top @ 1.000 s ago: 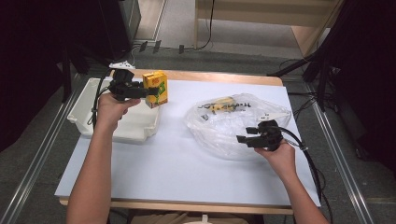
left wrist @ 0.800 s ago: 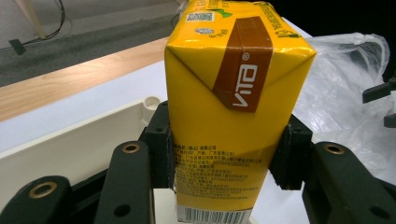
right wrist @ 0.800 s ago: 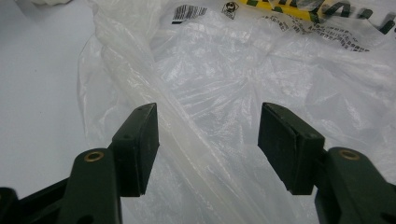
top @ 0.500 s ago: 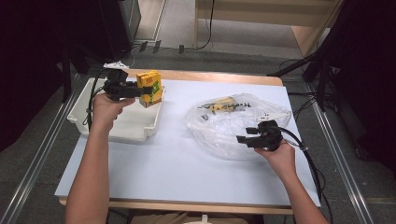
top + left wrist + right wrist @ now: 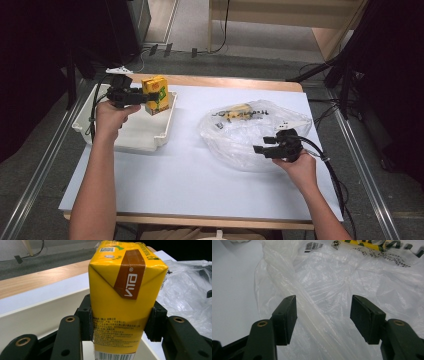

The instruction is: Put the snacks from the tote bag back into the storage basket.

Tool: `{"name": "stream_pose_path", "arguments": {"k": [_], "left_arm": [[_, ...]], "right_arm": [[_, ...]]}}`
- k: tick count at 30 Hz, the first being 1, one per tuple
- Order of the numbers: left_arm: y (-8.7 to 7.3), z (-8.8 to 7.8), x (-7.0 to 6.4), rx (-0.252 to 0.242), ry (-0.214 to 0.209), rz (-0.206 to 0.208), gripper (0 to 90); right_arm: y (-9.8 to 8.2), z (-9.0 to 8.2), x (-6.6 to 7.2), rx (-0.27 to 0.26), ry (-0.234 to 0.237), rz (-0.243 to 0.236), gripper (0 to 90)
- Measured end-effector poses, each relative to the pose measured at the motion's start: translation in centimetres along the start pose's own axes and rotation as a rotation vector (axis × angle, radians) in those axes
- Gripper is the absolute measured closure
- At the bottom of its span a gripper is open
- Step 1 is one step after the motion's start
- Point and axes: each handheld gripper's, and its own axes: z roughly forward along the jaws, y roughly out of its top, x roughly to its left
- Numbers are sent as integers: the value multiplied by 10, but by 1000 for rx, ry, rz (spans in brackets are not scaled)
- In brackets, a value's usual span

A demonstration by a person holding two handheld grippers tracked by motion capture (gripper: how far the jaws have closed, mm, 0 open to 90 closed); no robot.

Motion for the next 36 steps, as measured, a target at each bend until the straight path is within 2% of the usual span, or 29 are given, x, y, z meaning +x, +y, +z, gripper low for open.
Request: {"name": "stream_pose_path", "arguments": {"k": [16, 19, 27, 36], "left_arm": [[-13, 9, 13, 8, 11, -33, 525], [-14, 12, 14, 18, 17, -28, 525], [-16, 15, 18, 8, 10, -40, 525], [-20, 25, 24, 11, 24, -50, 525]], "right_arm": [[0, 0, 1, -3, 1, -2, 394], [0, 0, 1, -1, -1, -4, 394], [-1, 0, 2, 10, -4, -10, 394], [-3, -2, 4, 6, -3, -14, 394]]}}
